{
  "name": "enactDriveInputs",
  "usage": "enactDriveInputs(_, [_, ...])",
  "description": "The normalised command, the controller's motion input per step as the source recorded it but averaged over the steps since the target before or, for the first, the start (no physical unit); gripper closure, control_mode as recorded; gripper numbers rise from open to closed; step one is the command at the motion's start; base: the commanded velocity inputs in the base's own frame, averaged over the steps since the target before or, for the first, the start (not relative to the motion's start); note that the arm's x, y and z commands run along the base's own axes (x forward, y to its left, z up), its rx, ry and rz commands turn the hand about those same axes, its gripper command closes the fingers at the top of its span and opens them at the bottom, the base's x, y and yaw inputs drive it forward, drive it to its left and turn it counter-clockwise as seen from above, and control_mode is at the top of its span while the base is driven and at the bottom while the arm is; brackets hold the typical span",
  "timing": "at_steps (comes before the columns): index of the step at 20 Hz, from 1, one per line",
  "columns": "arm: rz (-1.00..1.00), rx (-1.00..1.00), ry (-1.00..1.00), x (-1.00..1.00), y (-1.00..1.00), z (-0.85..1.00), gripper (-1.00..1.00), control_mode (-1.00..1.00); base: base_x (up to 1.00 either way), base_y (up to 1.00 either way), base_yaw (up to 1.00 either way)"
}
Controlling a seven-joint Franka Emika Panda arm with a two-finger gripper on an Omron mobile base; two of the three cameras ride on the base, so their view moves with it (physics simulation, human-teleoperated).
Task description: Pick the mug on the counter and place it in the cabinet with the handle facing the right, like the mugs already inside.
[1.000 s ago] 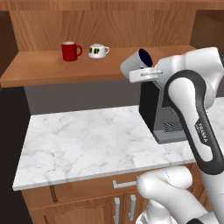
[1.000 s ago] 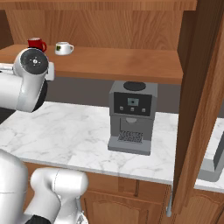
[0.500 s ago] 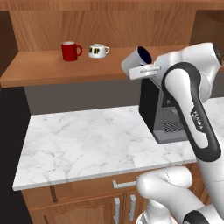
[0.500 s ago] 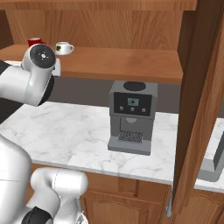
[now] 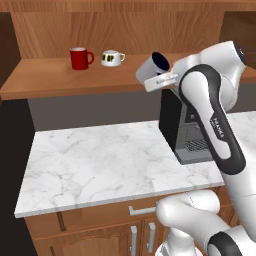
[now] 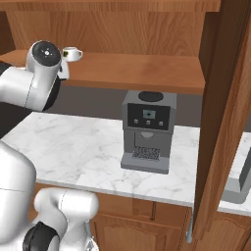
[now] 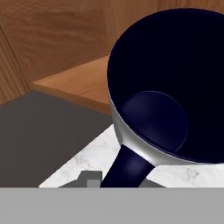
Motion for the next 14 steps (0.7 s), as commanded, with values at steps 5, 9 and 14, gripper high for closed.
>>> enactDriveInputs(5, [0.02,-0.1,0.0,0.26,-0.02,0.0,1.0,-1.0,0.0,0.0,0.0])
enactDriveInputs(9, [0.02,-0.04,0.0,0.26,-0.04,0.0,1.0,-1.0,0.0,0.0,0.0])
enactDriveInputs(14, [0.04,-0.01,0.0,0.25,-0.07,0.0,1.0,-1.0,0.0,0.0,0.0])
